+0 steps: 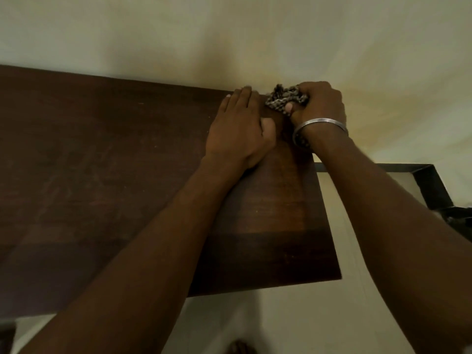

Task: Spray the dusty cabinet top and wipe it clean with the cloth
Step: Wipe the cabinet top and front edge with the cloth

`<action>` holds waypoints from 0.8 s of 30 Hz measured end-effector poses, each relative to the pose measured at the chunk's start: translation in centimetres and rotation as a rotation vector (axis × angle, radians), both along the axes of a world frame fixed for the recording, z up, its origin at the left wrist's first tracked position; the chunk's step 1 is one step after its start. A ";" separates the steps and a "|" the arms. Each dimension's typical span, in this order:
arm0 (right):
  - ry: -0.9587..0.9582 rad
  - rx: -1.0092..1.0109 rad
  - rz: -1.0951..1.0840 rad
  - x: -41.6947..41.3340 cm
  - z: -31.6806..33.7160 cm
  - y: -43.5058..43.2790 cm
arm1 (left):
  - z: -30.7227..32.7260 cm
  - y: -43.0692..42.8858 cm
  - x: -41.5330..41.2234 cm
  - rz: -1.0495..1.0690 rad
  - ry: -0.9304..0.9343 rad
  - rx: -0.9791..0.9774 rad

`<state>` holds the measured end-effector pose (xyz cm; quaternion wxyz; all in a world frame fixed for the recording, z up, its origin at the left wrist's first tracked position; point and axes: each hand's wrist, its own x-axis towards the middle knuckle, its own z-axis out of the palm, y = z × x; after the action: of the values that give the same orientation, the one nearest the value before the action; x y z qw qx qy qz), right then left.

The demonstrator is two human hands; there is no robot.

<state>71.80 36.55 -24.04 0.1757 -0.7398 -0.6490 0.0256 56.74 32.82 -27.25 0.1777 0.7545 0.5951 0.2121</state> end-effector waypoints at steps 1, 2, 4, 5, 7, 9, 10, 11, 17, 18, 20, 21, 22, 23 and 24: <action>-0.020 0.021 -0.046 -0.2 -0.1 0.3 | -0.1 -0.1 0.0 0.033 0.003 0.006; -0.041 0.040 -0.086 -0.7 -0.2 0.5 | -0.1 -0.2 0.0 0.073 0.000 0.015; -0.060 0.064 -0.100 -2.1 -0.5 0.9 | -0.3 -0.3 0.0 0.149 -0.019 0.031; -0.060 0.073 -0.083 -2.7 -0.6 1.1 | -0.3 -0.3 0.1 0.168 -0.026 0.034; -0.045 0.060 -0.013 -4.0 -0.8 1.3 | -0.3 -0.3 0.0 0.191 -0.029 0.031; -0.028 0.049 0.060 -4.7 -1.1 1.4 | 0.0 -0.2 0.0 0.225 -0.043 0.019; -0.022 0.049 0.088 -4.7 -1.2 1.5 | 0.0 -0.2 0.0 0.241 -0.042 0.015; -0.018 0.050 0.114 -4.6 -1.1 1.4 | 0.1 -0.3 0.1 0.245 -0.030 0.012; -0.015 -0.017 0.206 -2.0 -0.6 -1.9 | 0.0 -1.6 -1.0 0.120 0.088 -0.018; 0.004 -0.010 0.210 -1.7 -0.5 -3.0 | 0.0 -2.1 -1.3 0.091 0.123 -0.016; 0.053 0.013 0.211 -1.1 -0.4 -5.5 | 0.0 -3.6 -1.7 0.044 0.176 -0.009; 0.068 0.022 0.203 -0.7 -0.4 -6.8 | 0.1 -4.5 -1.8 0.025 0.193 -0.005; 0.072 0.023 0.193 -0.5 -0.4 -8.0 | 0.1 -5.4 -2.0 0.009 0.202 -0.003; 0.070 0.021 0.188 -0.4 -0.4 -9.2 | 0.2 -6.5 -2.1 -0.003 0.208 -0.003; 0.069 0.019 0.188 -0.4 -0.3 -10.4 | 0.2 -7.5 -2.3 -0.011 0.214 -0.003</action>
<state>71.42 26.17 -24.36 0.2017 -0.6724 -0.7095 0.0612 54.42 25.30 -27.03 0.1157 0.7757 0.6069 0.1284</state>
